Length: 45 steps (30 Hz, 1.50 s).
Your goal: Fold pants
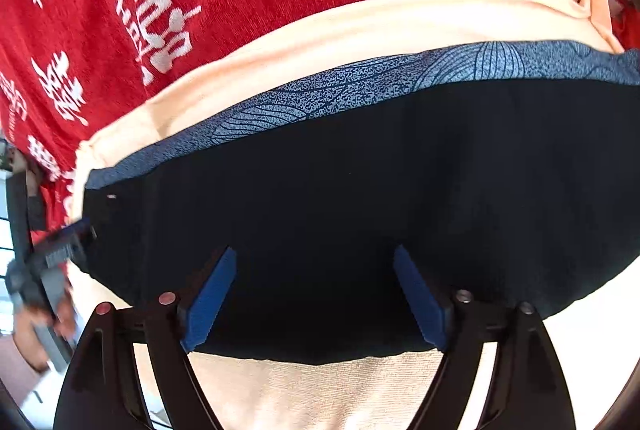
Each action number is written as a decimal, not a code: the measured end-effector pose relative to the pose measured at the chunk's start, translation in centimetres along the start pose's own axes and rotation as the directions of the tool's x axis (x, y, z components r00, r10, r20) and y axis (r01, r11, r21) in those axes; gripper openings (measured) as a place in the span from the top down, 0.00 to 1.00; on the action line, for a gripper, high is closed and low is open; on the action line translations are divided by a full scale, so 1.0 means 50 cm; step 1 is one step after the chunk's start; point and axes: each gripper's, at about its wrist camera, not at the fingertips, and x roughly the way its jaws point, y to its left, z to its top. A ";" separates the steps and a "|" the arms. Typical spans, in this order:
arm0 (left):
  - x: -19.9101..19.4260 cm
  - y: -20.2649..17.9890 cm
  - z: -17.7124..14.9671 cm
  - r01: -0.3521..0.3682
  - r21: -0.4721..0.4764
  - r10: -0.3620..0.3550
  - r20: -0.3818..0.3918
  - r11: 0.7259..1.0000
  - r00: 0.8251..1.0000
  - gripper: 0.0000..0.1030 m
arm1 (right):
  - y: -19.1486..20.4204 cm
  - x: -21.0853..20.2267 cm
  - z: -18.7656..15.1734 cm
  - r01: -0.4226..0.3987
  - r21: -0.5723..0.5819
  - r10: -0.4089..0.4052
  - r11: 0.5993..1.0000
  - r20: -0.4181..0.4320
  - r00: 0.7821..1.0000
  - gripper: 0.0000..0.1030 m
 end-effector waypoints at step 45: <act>0.050 -0.377 0.008 0.026 0.135 -0.029 0.021 0.991 0.999 0.00 | -0.196 -0.127 -0.018 0.155 0.034 -0.157 0.987 0.081 0.984 0.39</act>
